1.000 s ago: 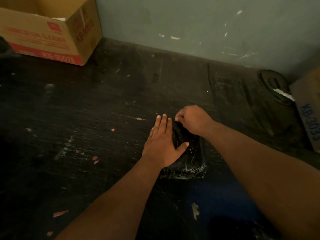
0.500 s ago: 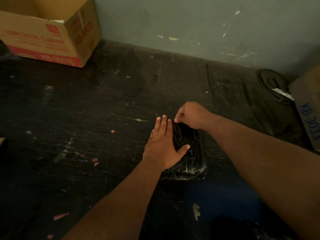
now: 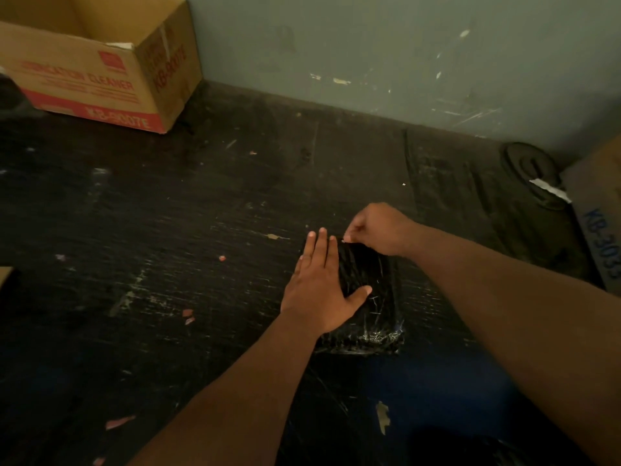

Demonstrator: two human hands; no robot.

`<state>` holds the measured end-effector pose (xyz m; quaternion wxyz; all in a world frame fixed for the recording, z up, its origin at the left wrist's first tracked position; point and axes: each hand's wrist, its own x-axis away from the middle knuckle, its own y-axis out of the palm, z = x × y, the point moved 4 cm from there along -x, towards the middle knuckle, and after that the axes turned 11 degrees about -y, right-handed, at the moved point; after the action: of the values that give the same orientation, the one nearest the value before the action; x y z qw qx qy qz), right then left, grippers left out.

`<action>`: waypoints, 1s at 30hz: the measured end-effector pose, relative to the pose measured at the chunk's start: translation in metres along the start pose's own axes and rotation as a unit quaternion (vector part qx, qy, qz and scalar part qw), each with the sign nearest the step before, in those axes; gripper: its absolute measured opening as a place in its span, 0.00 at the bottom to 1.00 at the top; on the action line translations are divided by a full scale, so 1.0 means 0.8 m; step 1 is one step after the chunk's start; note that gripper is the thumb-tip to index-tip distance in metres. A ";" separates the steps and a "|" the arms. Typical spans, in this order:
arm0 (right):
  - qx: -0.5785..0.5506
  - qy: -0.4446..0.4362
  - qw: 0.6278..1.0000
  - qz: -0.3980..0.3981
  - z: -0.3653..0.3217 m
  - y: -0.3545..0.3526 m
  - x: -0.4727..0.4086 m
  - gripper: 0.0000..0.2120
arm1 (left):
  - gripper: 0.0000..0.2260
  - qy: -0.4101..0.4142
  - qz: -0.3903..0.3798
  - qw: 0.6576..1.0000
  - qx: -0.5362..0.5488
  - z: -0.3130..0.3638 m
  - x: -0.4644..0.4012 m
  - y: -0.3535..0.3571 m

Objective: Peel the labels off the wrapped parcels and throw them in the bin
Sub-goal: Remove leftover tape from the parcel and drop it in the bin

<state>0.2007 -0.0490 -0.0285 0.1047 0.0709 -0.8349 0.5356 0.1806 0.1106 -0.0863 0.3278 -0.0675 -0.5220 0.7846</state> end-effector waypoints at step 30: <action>-0.003 -0.014 0.999 0.037 0.002 0.004 0.002 0.07 | 0.48 0.001 0.004 1.000 0.019 0.000 0.002 0.000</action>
<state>0.1982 -0.0495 -0.0314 0.0729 0.0471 -0.8402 0.5352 0.1798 0.1113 -0.0858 0.3263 -0.0645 -0.5065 0.7955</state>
